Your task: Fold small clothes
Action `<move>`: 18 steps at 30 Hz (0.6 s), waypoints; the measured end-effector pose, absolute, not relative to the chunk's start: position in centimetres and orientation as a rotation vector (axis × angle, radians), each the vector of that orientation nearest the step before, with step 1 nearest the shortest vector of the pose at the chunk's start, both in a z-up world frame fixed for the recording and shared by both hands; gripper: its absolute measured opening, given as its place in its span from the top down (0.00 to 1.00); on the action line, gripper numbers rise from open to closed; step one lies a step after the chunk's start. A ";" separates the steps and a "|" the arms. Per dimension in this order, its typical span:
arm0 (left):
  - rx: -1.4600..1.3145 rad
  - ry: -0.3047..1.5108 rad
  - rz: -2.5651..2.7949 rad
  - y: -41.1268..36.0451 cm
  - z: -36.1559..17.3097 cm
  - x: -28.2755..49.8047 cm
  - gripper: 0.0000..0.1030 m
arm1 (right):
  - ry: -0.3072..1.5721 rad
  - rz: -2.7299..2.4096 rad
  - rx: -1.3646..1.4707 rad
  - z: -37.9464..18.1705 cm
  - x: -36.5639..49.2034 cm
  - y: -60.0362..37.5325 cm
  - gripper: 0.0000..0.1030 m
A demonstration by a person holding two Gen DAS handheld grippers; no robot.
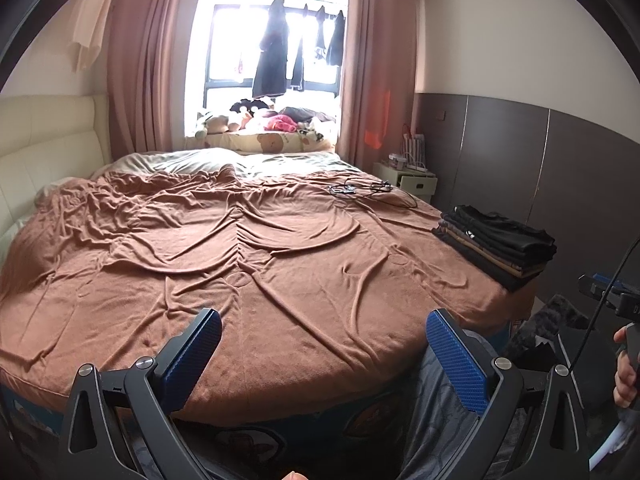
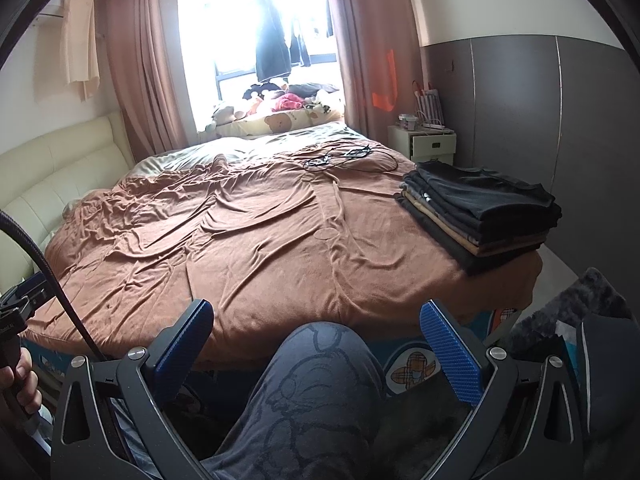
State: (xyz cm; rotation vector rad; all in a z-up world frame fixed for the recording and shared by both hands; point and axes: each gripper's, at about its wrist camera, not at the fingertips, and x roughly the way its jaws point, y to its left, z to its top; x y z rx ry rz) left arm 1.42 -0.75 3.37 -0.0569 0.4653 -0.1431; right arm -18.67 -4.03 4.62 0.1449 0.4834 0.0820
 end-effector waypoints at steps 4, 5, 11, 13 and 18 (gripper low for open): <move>-0.055 0.462 -0.144 -0.7 3.4 1.4 0.00 | 0.486 0.082 0.144 4.8 -18.7 -4.1 0.00; -0.055 0.461 -0.144 -0.7 3.4 1.4 0.00 | 0.486 0.082 0.144 4.8 -18.7 -4.1 0.00; -0.056 0.461 -0.145 -0.7 3.4 1.3 0.00 | 0.488 0.076 0.138 4.8 -18.7 -4.2 0.00; -0.054 0.461 -0.144 -0.8 3.4 1.3 0.00 | 0.489 0.072 0.137 4.8 -18.7 -4.2 0.00; -0.057 0.458 -0.146 -0.9 3.5 1.2 0.00 | 0.487 0.072 0.134 4.8 -18.7 -4.2 0.00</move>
